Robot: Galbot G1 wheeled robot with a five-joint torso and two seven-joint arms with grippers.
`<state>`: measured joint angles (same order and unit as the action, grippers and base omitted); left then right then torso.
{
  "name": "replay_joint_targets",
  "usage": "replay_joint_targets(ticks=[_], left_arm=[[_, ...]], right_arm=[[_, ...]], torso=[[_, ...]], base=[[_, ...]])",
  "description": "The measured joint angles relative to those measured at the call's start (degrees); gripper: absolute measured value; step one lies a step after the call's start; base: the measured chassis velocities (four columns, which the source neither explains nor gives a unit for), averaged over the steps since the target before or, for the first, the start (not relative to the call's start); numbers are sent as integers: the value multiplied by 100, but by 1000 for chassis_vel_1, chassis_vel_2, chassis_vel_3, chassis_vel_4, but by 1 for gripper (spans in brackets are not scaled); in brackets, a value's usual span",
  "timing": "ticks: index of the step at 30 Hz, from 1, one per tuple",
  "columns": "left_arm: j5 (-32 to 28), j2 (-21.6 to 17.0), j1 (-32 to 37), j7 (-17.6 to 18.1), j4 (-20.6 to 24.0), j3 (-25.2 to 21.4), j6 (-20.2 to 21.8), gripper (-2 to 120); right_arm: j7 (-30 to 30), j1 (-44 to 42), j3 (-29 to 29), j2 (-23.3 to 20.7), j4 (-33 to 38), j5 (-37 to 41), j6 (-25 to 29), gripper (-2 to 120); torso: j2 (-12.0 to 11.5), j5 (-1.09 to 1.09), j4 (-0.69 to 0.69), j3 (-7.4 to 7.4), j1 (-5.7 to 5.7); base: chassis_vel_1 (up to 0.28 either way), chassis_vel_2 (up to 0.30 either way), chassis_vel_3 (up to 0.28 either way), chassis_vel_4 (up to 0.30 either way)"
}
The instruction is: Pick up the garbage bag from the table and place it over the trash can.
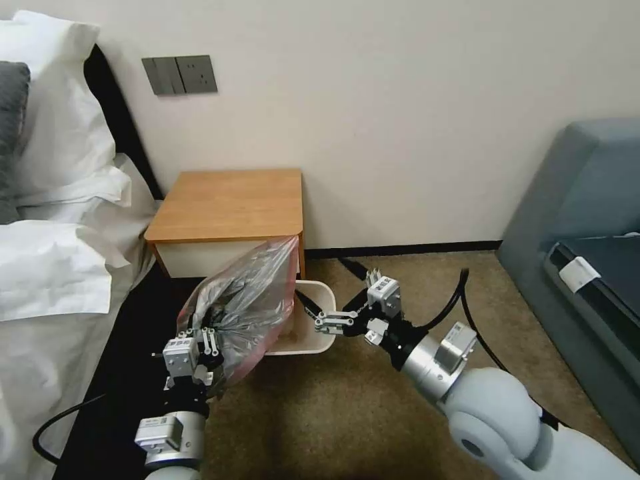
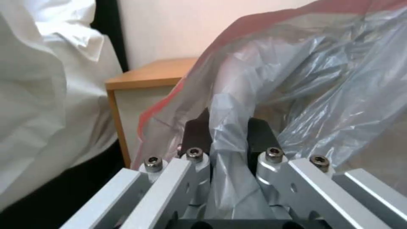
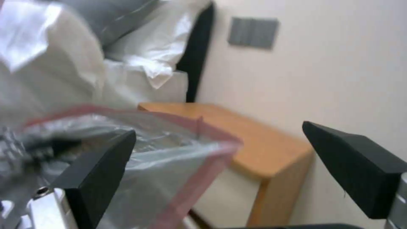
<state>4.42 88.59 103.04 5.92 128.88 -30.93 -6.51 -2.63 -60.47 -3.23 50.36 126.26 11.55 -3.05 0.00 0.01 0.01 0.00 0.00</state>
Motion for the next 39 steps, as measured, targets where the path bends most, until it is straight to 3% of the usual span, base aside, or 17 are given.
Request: replay_joint_targets(ticks=[5, 10, 26, 39], left_arm=[[269, -40, -18, -211, -53, -86, -126, 10], [580, -60, -43, -513, -194, -302, -456, 10], [1069, -98, -146, -786, -319, -530, -815, 10], [2230, -115, -92, -1003, -632, -644, -1730, 10]], right_arm=[[-415, 988, -595, -84, -407, -810, 129, 100], [-609, 2172, -1307, 105, -933, -873, 61, 100], [-725, 3130, -2229, 549, -1761, -787, 20, 100], [-677, 4020, -2715, 1052, -2747, -683, 19, 100]], torso=[[0, -1, 0, 0, 0], [0, -2, 0, 0, 0], [0, -1, -1, 0, 0], [0, -1, -1, 0, 0]], base=[[0, 0, 0, 0], [0, 0, 0, 0], [0, 0, 0, 0], [0, 0, 0, 0]])
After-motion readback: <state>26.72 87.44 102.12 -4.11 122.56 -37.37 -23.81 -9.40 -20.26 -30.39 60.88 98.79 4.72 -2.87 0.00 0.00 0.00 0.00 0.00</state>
